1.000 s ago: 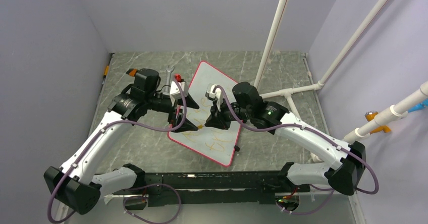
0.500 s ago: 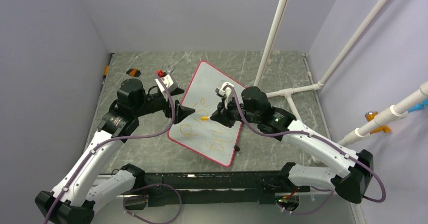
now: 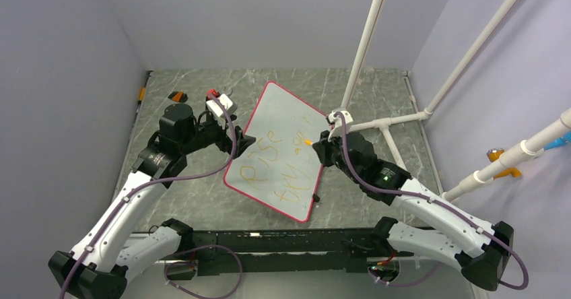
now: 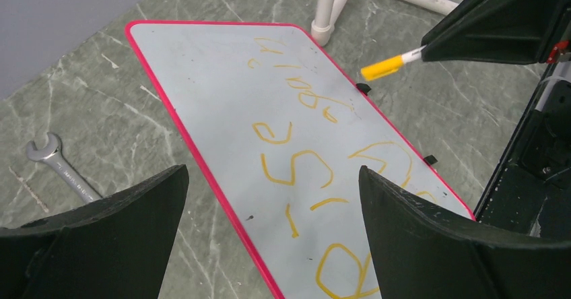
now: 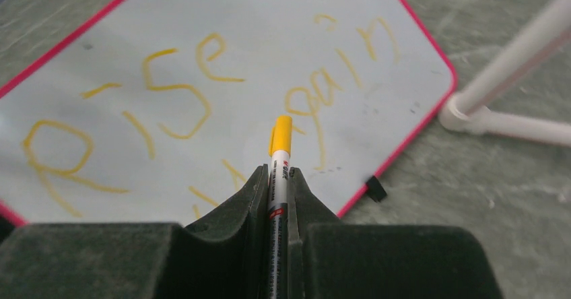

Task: Write a sentence on the whiteboard
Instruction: Put down the whiteboard marker at the center of the board.

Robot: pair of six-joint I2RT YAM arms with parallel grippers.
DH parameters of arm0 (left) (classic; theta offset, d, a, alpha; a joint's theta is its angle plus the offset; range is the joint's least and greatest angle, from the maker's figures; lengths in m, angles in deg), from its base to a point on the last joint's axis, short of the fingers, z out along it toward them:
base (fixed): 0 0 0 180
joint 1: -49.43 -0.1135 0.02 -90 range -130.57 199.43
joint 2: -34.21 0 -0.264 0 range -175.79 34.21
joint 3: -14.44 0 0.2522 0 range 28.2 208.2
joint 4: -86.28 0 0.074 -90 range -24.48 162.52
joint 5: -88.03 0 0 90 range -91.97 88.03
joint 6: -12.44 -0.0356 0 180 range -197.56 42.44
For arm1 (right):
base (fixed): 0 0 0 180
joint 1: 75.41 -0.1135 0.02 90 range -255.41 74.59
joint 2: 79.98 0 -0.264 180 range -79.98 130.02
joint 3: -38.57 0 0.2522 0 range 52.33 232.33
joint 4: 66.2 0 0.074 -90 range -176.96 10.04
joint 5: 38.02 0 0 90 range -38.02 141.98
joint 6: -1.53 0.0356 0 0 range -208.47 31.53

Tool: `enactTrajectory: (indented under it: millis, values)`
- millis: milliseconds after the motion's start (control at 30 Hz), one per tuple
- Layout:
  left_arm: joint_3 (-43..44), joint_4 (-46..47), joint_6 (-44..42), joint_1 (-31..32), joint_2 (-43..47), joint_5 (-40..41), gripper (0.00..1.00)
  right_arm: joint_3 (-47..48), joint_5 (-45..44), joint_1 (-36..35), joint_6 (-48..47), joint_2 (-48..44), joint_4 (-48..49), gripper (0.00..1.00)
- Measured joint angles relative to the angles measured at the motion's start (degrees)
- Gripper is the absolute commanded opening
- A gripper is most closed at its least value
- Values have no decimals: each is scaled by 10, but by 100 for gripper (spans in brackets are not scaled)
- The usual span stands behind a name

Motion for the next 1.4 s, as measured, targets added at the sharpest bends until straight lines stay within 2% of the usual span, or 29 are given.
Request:
enactTrajectory:
  millis: [233, 400, 667, 1067, 1400]
  values:
    - [2, -3, -1, 0, 3, 26, 99, -14, -158, 5, 104, 10, -67, 0]
    - [2, -3, -1, 0, 11, 47, 99, -43, -199, 41, 172, 24, -98, 0]
    - [2, -4, -1, 0, 11, 72, 99, -105, -179, 135, 229, 47, -92, 0]
    - [2, -7, 1, -2, 12, 142, 99, -146, -125, 179, 256, 99, -24, 0]
    - [2, -7, 1, -3, 19, 175, 99, -154, -97, 196, 261, 113, 4, 21]
